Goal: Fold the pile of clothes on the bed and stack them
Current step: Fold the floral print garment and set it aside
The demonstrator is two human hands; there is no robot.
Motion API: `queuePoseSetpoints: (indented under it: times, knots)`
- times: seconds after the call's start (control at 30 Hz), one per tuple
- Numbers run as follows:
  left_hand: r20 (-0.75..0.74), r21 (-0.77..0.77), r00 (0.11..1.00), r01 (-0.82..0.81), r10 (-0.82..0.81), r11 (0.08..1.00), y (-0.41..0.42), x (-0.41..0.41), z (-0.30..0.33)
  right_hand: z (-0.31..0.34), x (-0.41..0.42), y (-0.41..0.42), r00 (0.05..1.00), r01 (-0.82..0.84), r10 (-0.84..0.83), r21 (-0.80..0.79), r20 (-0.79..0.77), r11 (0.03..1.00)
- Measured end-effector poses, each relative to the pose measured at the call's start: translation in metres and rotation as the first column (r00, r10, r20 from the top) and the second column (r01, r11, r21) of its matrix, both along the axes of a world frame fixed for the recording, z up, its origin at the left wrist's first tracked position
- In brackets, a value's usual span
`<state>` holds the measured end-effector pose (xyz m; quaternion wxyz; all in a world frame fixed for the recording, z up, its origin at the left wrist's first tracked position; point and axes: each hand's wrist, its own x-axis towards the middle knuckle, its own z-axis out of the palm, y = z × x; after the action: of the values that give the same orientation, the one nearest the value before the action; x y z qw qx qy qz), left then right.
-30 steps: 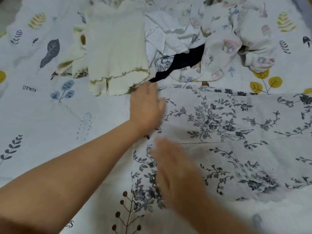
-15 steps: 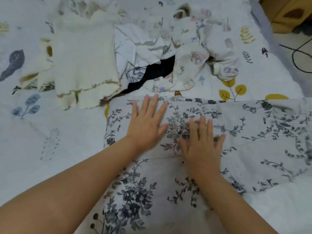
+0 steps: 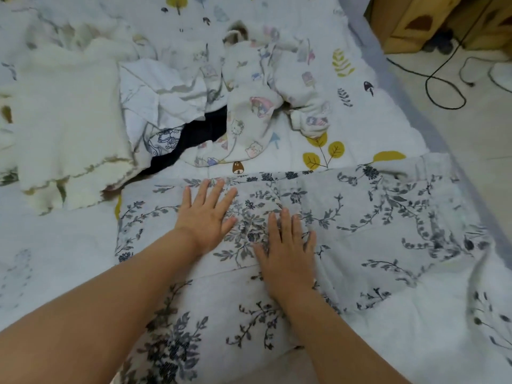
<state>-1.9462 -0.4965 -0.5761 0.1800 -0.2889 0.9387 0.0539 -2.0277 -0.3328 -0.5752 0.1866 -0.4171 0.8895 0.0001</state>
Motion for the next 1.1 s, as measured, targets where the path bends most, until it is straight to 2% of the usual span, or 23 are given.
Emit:
queuePoseSetpoints:
  times: [0.03,0.1,0.13,0.2,0.3,0.37,0.43,0.5,0.53,0.6,0.67,0.8,0.87,0.93,1.0,1.1]
  knots:
    - [-0.022,0.002,1.000,-0.007,0.007,1.000,0.004,-0.003,0.010,0.007,-0.004,0.001,0.998,-0.003,0.006,-0.055,0.058,0.998]
    - [-0.147,0.012,0.989,-0.015,0.016,1.000,0.018,-0.013,0.029,0.030,-0.013,0.012,0.978,0.092,-0.039,-0.254,0.205,0.963]
    - [-0.216,0.019,0.976,-0.007,0.011,1.000,0.025,-0.019,0.036,0.040,-0.019,0.020,0.972,0.148,-0.063,-0.385,0.226,0.911]
    - [-0.292,0.061,0.956,0.042,-0.022,0.997,0.041,-0.036,0.050,0.053,-0.035,0.041,0.969,0.241,-0.172,-0.559,0.175,0.794]
    - [-0.378,0.163,0.925,0.121,-0.052,0.979,0.070,-0.074,0.063,0.073,-0.070,0.076,0.886,0.451,-0.417,-0.579,0.201,0.680]
    - [-0.450,0.181,0.889,0.189,-0.089,0.965,0.087,-0.102,0.070,0.079,-0.099,0.103,0.754,0.637,-0.596,-0.528,0.276,0.562]
    - [-0.436,0.212,0.893,0.220,-0.109,0.952,0.104,-0.129,0.073,0.081,-0.125,0.128,0.574,0.784,-0.749,-0.487,0.331,0.385]
    - [-0.430,0.246,0.894,0.253,-0.129,0.936,0.120,-0.154,0.070,0.083,-0.146,0.146,0.371,0.897,-0.825,-0.396,0.427,0.198]
    - [-0.433,0.252,0.890,0.269,-0.141,0.929,0.128,-0.166,0.070,0.084,-0.153,0.154,0.286,0.935,-0.836,-0.328,0.468,0.136]
    - [-0.439,0.259,0.882,0.307,-0.172,0.916,0.144,-0.189,0.068,0.081,-0.167,0.167,0.183,0.974,-0.824,-0.211,0.536,0.079]
    - [-0.402,0.251,0.893,0.320,-0.202,0.914,0.157,-0.211,0.064,0.073,-0.180,0.174,0.132,0.989,-0.755,-0.139,0.643,0.055]
    - [-0.212,0.286,0.954,0.267,-0.210,0.920,0.170,-0.239,0.051,0.064,-0.199,0.179,0.021,0.999,-0.607,-0.037,0.794,-0.014]
    - [-0.145,0.277,0.966,0.248,-0.215,0.928,0.173,-0.246,0.044,0.063,-0.208,0.180,-0.043,0.998,-0.489,0.015,0.871,-0.062]
    - [-0.121,0.249,0.968,0.243,-0.218,0.938,0.174,-0.249,0.038,0.069,-0.212,0.175,-0.112,0.992,-0.290,0.089,0.950,-0.093]
    - [-0.101,0.238,0.970,0.239,-0.221,0.941,0.175,-0.251,0.036,0.066,-0.214,0.170,-0.097,0.994,-0.165,0.086,0.981,-0.071]
    - [-0.083,0.283,0.975,0.221,-0.206,0.933,0.171,-0.255,0.034,0.061,-0.210,0.163,0.003,0.997,-0.160,-0.016,0.987,-0.079]
